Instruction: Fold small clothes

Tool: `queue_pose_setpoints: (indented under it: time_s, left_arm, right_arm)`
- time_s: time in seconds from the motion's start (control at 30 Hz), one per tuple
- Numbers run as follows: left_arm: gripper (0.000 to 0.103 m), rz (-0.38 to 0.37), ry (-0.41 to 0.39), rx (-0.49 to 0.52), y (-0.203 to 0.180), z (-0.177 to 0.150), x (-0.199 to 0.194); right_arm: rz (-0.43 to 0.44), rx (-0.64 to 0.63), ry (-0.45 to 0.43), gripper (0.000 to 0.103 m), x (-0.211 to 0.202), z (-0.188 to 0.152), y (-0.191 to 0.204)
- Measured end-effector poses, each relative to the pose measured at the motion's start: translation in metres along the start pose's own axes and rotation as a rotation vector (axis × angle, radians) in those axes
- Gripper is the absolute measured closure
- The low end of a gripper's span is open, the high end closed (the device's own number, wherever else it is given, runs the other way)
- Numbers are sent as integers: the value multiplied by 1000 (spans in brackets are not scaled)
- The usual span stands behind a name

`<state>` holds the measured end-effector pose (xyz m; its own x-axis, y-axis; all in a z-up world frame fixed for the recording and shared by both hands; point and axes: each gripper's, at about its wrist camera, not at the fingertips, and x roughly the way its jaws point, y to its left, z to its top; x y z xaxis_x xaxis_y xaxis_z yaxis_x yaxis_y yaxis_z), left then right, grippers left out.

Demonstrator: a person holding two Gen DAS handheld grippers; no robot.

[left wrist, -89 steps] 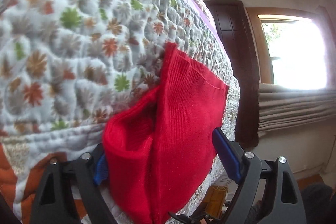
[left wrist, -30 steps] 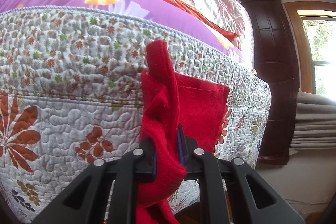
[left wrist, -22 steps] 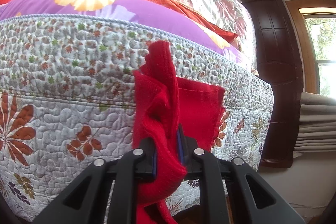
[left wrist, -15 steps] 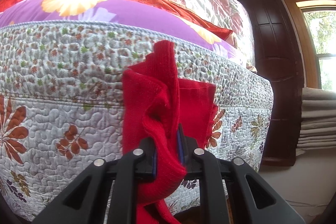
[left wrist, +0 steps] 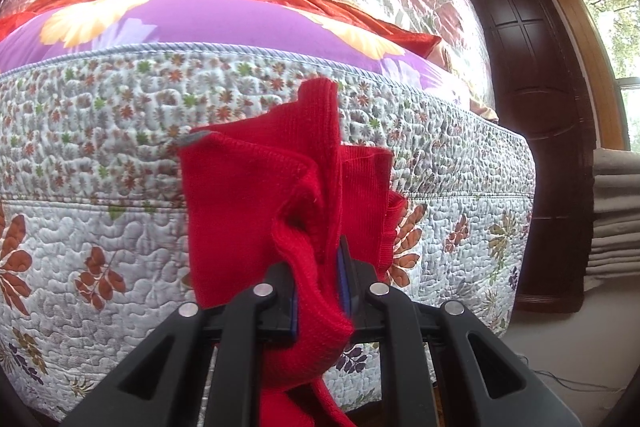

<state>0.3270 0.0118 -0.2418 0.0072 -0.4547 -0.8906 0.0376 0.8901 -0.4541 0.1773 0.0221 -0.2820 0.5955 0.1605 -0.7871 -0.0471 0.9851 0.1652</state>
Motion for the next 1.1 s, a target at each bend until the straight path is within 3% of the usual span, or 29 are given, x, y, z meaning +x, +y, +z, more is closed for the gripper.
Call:
queue_pose_setpoints:
  time_s: [0.53, 0.8, 1.1]
  left_arm:
    - [89, 105, 37, 33, -50, -4, 71]
    - [89, 217, 20, 28, -67, -6, 102]
    - [89, 371, -8, 47, -96, -8, 124]
  right_arm:
    - [1, 142, 75, 96, 17, -26, -72]
    - [65, 266, 141, 96, 34, -44, -114]
    - [113, 335, 157, 99, 36, -59, -144]
